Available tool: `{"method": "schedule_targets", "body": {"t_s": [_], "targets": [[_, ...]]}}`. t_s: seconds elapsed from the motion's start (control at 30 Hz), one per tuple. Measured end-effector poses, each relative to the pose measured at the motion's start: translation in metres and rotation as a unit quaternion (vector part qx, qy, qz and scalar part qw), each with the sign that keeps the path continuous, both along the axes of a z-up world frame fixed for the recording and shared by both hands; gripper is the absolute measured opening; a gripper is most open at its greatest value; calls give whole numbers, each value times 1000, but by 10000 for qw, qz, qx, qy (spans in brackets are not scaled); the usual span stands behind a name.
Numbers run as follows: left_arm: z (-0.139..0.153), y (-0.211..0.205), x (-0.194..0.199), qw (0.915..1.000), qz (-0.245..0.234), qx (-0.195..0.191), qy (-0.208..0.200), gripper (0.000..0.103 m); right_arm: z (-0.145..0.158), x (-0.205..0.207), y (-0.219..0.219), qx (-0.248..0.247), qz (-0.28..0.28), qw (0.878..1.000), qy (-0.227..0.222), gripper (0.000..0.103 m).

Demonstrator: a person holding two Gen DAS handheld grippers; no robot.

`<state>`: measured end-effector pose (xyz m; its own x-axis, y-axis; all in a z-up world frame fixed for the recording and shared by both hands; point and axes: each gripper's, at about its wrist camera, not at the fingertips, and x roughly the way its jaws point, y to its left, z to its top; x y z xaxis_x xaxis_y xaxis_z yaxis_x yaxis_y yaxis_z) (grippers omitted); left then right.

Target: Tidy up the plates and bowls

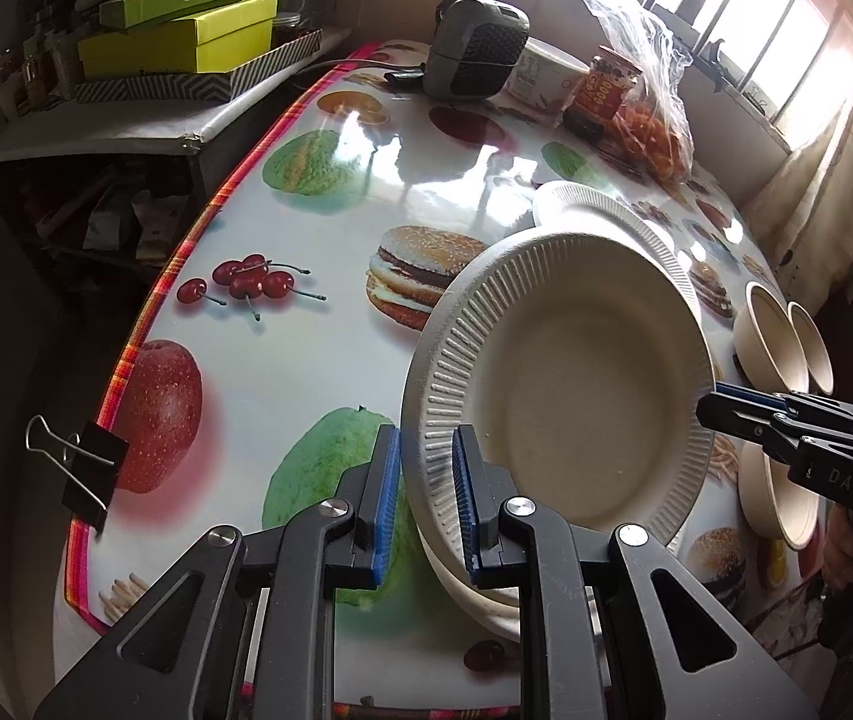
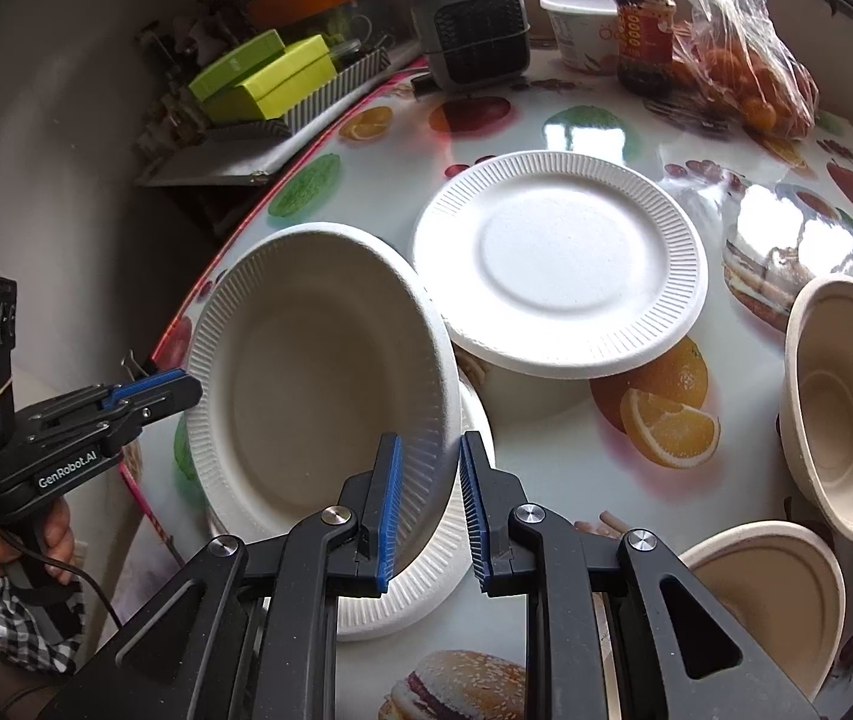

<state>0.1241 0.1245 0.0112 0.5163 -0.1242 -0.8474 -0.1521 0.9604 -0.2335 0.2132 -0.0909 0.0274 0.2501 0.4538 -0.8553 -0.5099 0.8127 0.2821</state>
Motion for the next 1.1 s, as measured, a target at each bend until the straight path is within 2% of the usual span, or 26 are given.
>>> {"method": "schedule_targets", "body": {"t_s": [0.33,1.1], "targets": [[-8,-8,-1,9998,-107,3,142,17,-11,-5,-6,-104,-57,9999,119,20],[-19,-10,-2,9994,-133,49,321,20,-22,-13,1,-453,9,9990,10,21]]}}
